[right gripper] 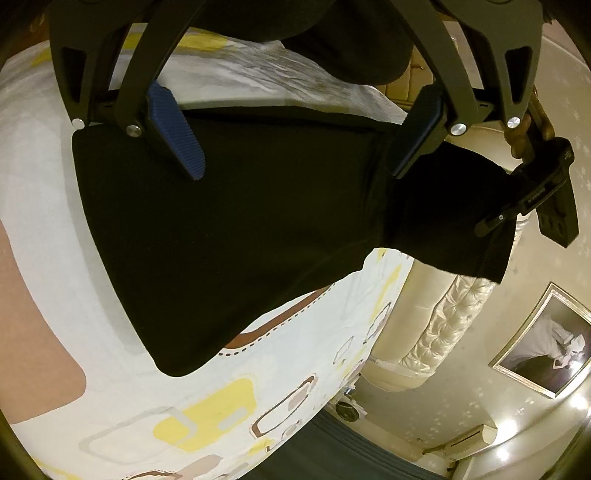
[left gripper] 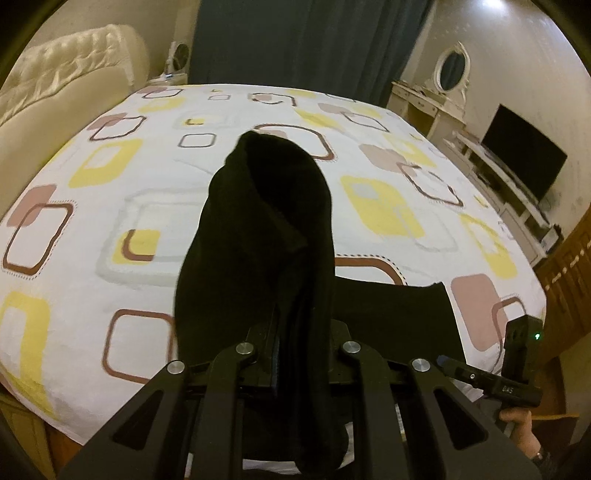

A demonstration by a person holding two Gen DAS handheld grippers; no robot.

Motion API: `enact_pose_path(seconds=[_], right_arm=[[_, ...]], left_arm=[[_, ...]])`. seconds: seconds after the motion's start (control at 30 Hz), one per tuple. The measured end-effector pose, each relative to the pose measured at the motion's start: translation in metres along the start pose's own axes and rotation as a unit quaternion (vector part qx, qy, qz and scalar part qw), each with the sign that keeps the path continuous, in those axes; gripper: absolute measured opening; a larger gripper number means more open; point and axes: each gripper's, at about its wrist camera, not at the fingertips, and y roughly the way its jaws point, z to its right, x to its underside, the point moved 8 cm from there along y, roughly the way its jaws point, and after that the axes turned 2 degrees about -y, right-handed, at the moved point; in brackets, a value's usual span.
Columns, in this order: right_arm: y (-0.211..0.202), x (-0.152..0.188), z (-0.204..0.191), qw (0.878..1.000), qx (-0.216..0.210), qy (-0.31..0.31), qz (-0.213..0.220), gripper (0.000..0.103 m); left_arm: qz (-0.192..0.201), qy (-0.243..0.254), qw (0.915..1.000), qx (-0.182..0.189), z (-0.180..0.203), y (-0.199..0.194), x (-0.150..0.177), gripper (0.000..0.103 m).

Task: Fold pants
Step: 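Grasp the black pants end with the left gripper, lift and fold it over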

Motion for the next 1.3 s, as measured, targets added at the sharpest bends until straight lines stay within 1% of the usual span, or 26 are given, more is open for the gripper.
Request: enact_pose_path(seconds=[0.3,0.47,0.57,0.7,0.9,1.1,1.17,1.23,1.3], right_arm=[[-0.001,0.0,0.0,1.0,-0.007,0.009,0.006,0.099],[-0.002,0.0,0.001,1.0,-0.013,0.012,0.008,0.099],[-0.003,-0.001,0.002,0.999,-0.023,0.021,0.011,0.099],[-0.006,-0.003,0.008,0.998,-0.047,0.048,0.02,0.099],[-0.01,-0.006,0.014,0.993,-0.077,0.084,0.029,0.099],[-0.011,-0.007,0.017,0.99,-0.092,0.101,0.035,0.099],[-0.011,-0.007,0.017,0.99,-0.092,0.102,0.035,0.099],[-0.011,-0.007,0.017,0.99,-0.09,0.099,0.035,0.099],[-0.011,-0.006,0.017,0.991,-0.088,0.096,0.036,0.099]], left_arm=[[-0.015,0.047,0.9987,-0.011,0.055,0.038,0.016,0.014],[-0.027,0.07,0.9969,-0.026,0.077,0.06,0.028,0.014],[-0.035,0.085,0.9953,-0.032,0.088,0.073,0.037,0.014],[-0.046,0.11,0.9917,-0.047,0.103,0.091,0.05,0.014],[-0.055,0.132,0.9878,-0.062,0.116,0.109,0.066,0.014],[-0.061,0.173,0.9796,-0.082,0.126,0.125,0.083,0.016],[-0.064,0.178,0.9785,-0.082,0.127,0.128,0.084,0.017],[-0.069,0.181,0.9784,-0.072,0.13,0.129,0.085,0.02],[-0.058,0.186,0.9783,-0.072,0.133,0.125,0.084,0.021]])
